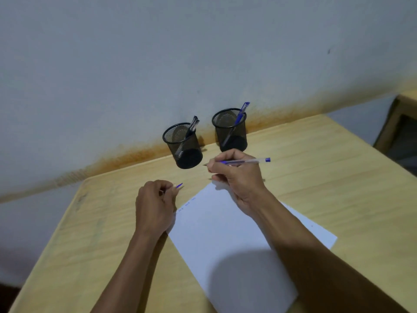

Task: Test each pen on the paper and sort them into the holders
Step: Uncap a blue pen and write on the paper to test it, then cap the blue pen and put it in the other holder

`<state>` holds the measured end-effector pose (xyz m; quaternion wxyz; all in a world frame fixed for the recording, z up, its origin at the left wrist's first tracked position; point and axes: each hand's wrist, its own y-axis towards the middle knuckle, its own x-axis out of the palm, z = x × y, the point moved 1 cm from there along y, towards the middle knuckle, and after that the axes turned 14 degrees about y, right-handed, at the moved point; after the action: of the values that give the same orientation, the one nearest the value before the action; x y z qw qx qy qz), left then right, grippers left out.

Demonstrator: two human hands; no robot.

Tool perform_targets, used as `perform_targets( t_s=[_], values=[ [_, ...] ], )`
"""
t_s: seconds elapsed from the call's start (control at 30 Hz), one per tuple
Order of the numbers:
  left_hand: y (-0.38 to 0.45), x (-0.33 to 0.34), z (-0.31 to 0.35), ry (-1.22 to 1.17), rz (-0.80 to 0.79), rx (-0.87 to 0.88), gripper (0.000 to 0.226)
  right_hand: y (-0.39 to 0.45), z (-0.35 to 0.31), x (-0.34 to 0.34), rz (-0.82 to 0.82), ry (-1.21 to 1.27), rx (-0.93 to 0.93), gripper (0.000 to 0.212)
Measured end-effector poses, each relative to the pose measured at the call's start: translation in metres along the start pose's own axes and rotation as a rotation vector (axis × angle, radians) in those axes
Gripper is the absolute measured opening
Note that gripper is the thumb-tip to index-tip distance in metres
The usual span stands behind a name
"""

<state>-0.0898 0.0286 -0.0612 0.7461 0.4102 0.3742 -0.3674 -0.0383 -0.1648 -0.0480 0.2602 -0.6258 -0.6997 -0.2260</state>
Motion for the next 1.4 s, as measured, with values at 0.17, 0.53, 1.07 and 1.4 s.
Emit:
perform_targets(
  t_s=[0.17, 0.53, 1.07, 1.4],
  values=[
    [-0.018, -0.006, 0.012, -0.348, 0.080, 0.005, 0.010, -0.010, -0.003, 0.008, -0.176, -0.228, -0.078, 0.016],
    [-0.021, -0.004, 0.005, -0.485, 0.029, 0.154, 0.008, -0.010, 0.006, 0.014, -0.254, -0.611, -0.179, 0.009],
    [-0.030, -0.014, 0.013, -0.408, 0.075, 0.240, 0.012, -0.014, 0.008, 0.015, -0.290, -0.564, -0.120, 0.005],
    [-0.029, -0.014, 0.013, -0.526, 0.159, 0.077, 0.017, -0.022, -0.018, 0.014, 0.020, -0.632, -0.478, 0.031]
  ],
)
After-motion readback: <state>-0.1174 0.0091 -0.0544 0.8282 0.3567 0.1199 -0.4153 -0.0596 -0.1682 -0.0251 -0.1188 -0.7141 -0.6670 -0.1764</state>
